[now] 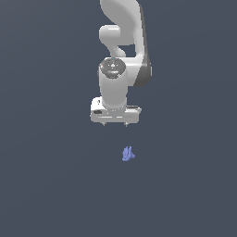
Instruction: Pick up the object and move it to a goal position.
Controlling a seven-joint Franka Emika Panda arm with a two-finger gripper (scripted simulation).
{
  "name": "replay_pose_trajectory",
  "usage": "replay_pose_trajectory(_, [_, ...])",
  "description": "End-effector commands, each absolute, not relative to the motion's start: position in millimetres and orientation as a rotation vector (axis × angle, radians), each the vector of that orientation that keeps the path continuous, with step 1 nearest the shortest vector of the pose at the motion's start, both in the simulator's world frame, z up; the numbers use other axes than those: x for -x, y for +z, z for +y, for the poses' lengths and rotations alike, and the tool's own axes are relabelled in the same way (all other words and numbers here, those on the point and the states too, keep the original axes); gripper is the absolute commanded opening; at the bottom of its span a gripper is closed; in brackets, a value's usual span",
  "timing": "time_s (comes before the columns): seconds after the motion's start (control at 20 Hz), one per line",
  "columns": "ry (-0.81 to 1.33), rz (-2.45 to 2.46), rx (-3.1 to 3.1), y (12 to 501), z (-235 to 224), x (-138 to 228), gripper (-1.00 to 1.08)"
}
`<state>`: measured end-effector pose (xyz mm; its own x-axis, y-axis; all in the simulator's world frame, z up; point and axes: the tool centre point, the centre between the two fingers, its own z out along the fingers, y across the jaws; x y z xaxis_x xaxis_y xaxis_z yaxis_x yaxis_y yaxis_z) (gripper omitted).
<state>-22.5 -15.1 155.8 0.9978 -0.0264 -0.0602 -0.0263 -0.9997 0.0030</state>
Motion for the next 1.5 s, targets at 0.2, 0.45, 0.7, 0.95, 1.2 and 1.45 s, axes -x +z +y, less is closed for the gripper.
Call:
replay_pose_trajectory(0.2, [-0.088,0.002,-3.136,155,-7,21,1.0])
replay_pose_trajectory(0.45, [-0.076,0.093,-3.132,155,10,20,1.0])
replay_pose_trajectory(0.7, [-0.075,0.081,-3.133,154,10,18,1.0])
replay_pose_trajectory(0.95, [-0.067,0.044,-3.135,147,14,8,1.0])
replay_pose_trajectory(1.2, [-0.052,-0.028,-3.137,134,20,-11,1.0])
replay_pose_trajectory(1.45, [-0.031,-0.129,-3.137,113,31,-36,1.0])
